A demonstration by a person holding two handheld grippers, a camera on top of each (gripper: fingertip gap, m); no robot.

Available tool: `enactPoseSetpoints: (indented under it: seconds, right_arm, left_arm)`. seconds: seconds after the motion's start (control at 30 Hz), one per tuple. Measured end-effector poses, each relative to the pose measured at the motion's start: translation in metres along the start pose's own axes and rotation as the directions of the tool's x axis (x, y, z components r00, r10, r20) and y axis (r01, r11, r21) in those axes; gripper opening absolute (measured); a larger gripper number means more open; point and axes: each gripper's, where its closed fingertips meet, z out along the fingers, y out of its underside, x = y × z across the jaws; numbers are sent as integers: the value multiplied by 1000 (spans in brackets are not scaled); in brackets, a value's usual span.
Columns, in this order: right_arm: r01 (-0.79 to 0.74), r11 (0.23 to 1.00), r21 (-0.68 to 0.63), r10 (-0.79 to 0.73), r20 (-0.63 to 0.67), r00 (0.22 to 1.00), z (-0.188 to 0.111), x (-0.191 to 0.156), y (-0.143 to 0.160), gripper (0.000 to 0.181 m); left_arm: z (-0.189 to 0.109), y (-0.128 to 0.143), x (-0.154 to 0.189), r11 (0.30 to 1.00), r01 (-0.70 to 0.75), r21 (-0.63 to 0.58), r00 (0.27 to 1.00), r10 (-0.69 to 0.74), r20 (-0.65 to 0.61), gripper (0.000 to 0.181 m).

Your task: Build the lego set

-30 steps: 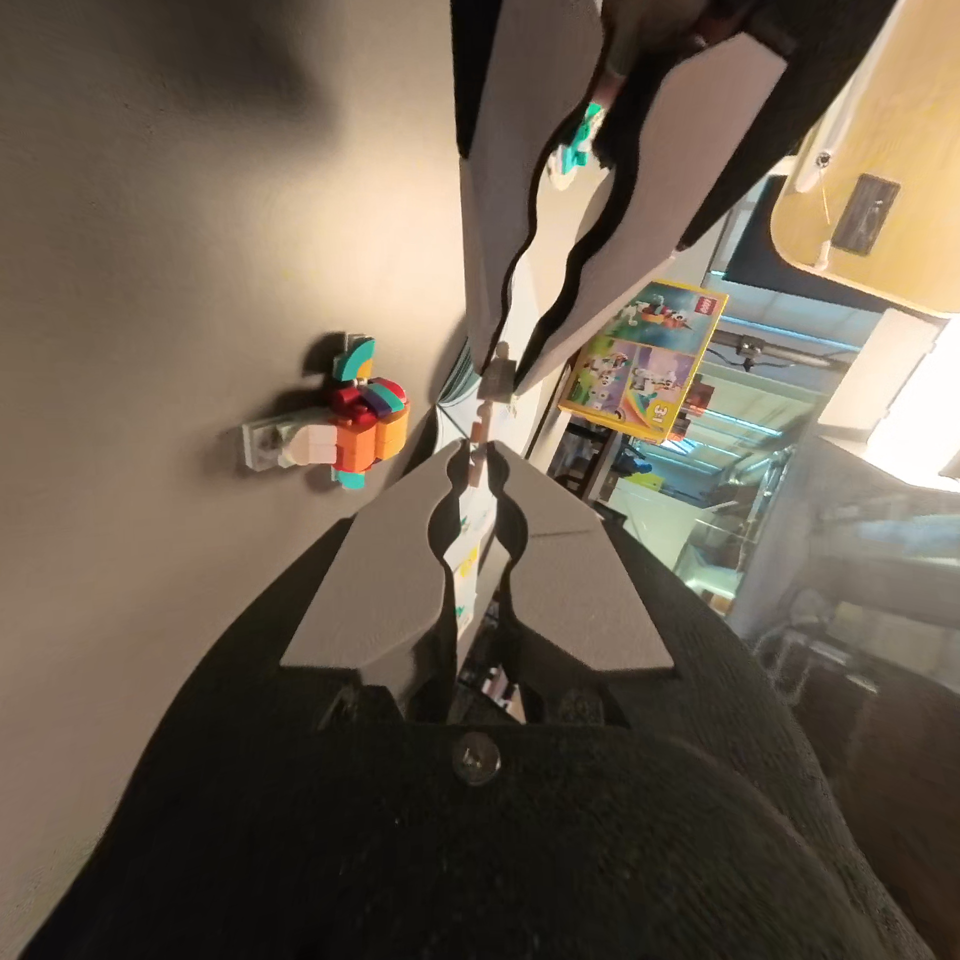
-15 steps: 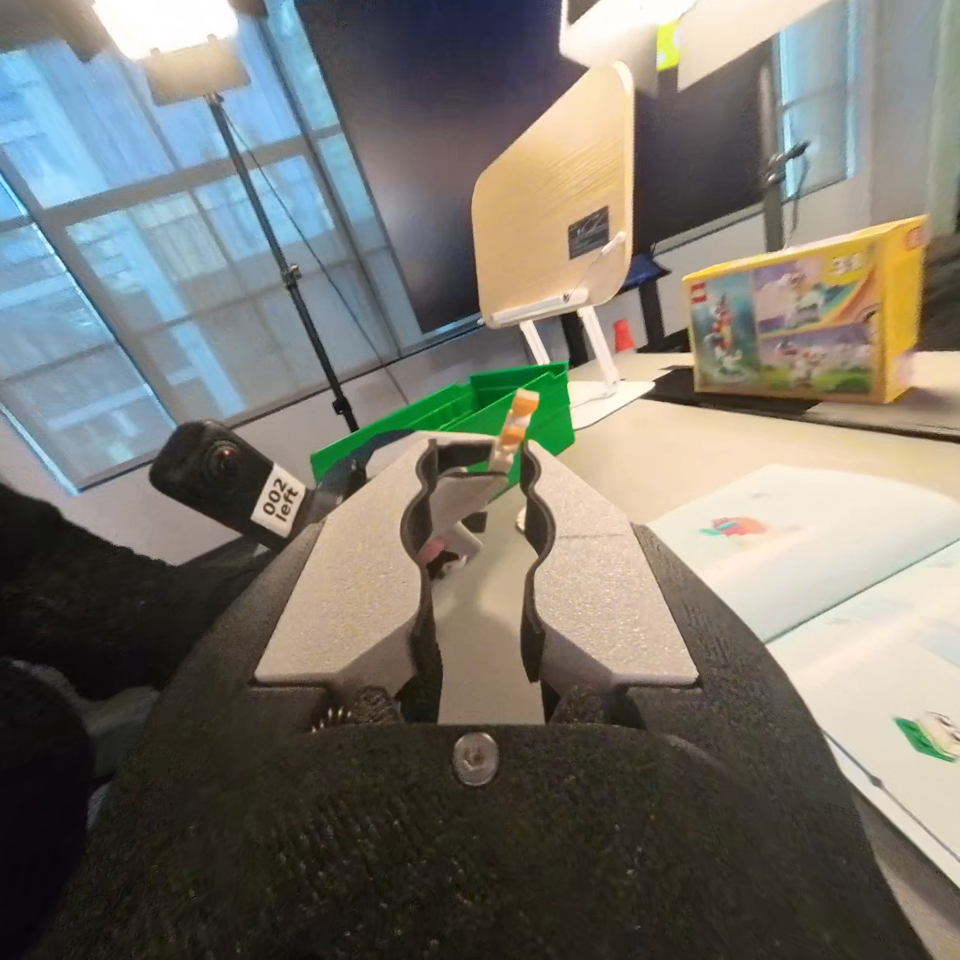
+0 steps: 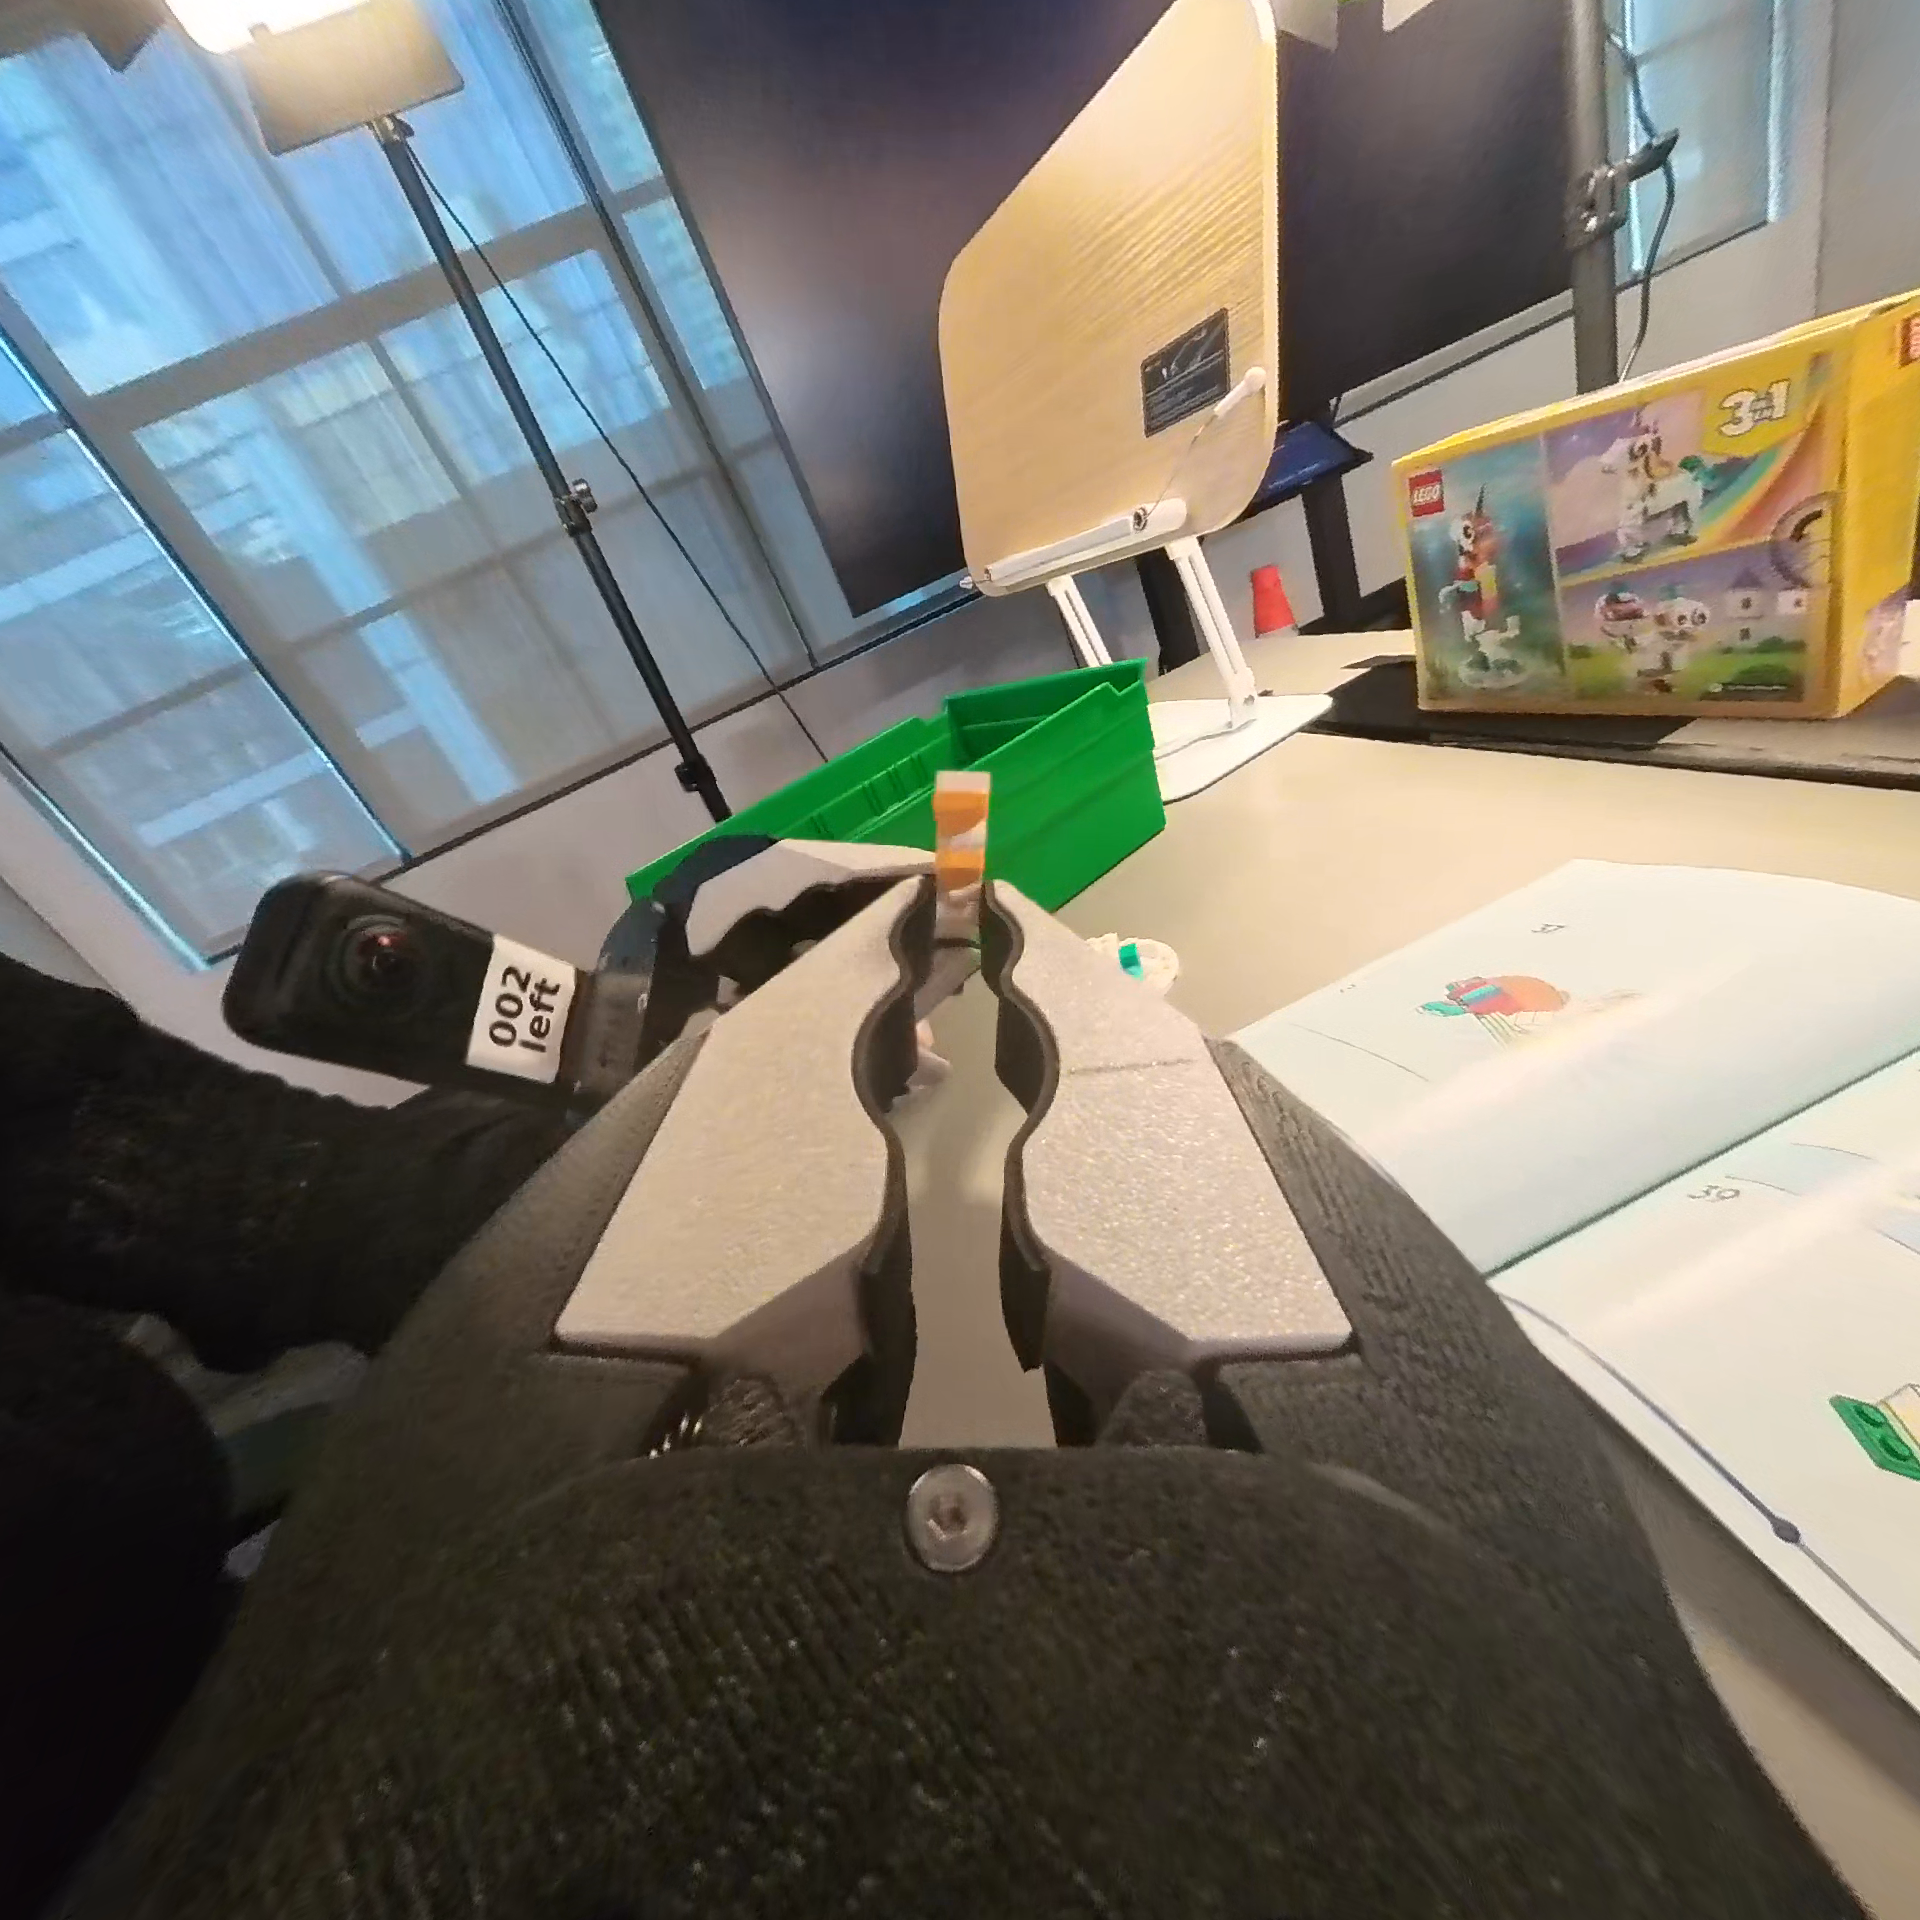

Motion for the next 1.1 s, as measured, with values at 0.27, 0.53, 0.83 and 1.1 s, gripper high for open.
enactPoseSetpoints:
  seconds: [0.27,0.53,0.83,1.1]
  right_arm:
    - [299,954,21,-281,-285,917,-57,48,-24,6]
    - [465,880,94,-360,-506,784,-109,87,-53,6]
    - [499,863,79,-393,-517,761,-114,93,-55,6]
    - [493,867,69,-398,-500,769,-110,93,-51,6]
  left_arm:
    - [5,13,42,978,196,-70,887,-207,-413,49]
    - [16,55,95,878,197,-436,470,-475,-744,76]
    - [-5,67,107,843,152,-516,365,-533,-763,44]
    - [-14,56,94,807,264,-528,360,-591,-722,42]
